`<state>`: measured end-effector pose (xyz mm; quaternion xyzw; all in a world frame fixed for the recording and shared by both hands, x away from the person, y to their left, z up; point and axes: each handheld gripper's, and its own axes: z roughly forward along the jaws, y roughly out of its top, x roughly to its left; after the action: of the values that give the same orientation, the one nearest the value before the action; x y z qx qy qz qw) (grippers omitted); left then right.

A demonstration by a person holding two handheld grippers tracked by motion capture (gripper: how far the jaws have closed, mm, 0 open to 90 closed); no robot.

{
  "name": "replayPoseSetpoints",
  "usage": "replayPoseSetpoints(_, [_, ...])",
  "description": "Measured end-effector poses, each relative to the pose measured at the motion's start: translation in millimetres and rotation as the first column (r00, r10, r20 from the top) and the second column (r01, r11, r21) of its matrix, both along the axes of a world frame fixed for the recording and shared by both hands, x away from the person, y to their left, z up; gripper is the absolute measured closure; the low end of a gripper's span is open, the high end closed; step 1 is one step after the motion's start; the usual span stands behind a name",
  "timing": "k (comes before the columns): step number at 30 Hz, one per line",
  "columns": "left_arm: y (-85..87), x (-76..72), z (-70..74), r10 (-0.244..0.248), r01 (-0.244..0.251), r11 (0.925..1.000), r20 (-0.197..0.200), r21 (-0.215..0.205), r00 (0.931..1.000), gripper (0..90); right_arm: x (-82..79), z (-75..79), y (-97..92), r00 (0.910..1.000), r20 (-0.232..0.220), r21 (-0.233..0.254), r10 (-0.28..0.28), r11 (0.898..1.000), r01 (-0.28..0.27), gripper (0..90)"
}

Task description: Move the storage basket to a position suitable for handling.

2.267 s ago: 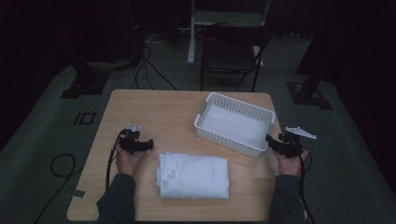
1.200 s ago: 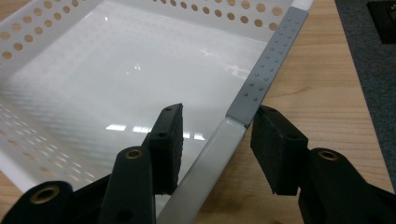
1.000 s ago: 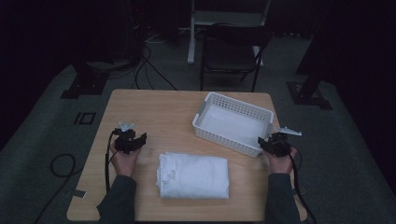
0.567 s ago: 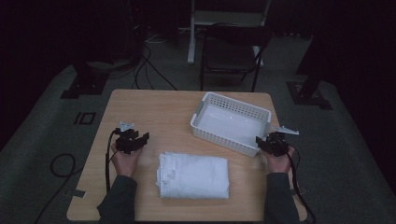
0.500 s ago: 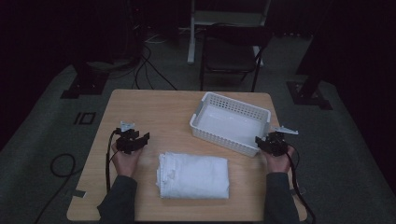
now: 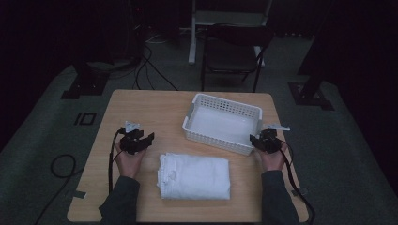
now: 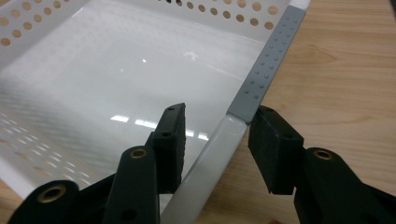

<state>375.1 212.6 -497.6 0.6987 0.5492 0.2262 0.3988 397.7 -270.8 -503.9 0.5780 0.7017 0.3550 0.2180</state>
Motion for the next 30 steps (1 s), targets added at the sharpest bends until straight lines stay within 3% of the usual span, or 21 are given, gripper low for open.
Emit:
replayPoseSetpoints(9, [-14.5,-1.0,8.0,-0.054,0.054,0.9985,0.014,0.007,0.9984,46.3,5.6,0.1,21.6,0.9981,0.0,-0.003,0.062,0.998,-0.062,58.0])
replayPoseSetpoints(14, [-22.2,0.3,9.7,-0.074,0.074,0.9972,0.016,0.008,0.9971,46.3,7.2,0.5,31.0,0.9975,-0.006,-0.002,0.07,0.998,-0.07,59.0])
replayPoseSetpoints(22, [-37.5,2.3,14.3,-0.127,0.127,0.9918,0.036,0.001,0.9912,45.0,8.3,0.3,44.7,0.9939,-0.005,-0.004,0.111,0.994,-0.111,59.3])
replayPoseSetpoints(25, [-40.2,4.7,14.3,-0.124,0.124,0.9923,0.026,0.011,0.992,45.4,8.5,0.2,47.3,0.9928,-0.003,-0.003,0.12,0.993,-0.12,59.5])
replayPoseSetpoints(28, [-43.0,11.8,10.7,-0.117,0.117,0.9928,0.01,-0.025,0.9931,45.5,9.5,0.7,54.4,0.9911,-0.007,-0.01,0.133,0.991,-0.133,59.7])
replayPoseSetpoints(30, [-45.4,14.9,8.7,-0.115,0.115,0.9932,-0.002,-0.02,0.9934,46.2,10.4,0.7,58.6,0.9899,-0.007,-0.012,0.142,0.99,-0.142,59.7])
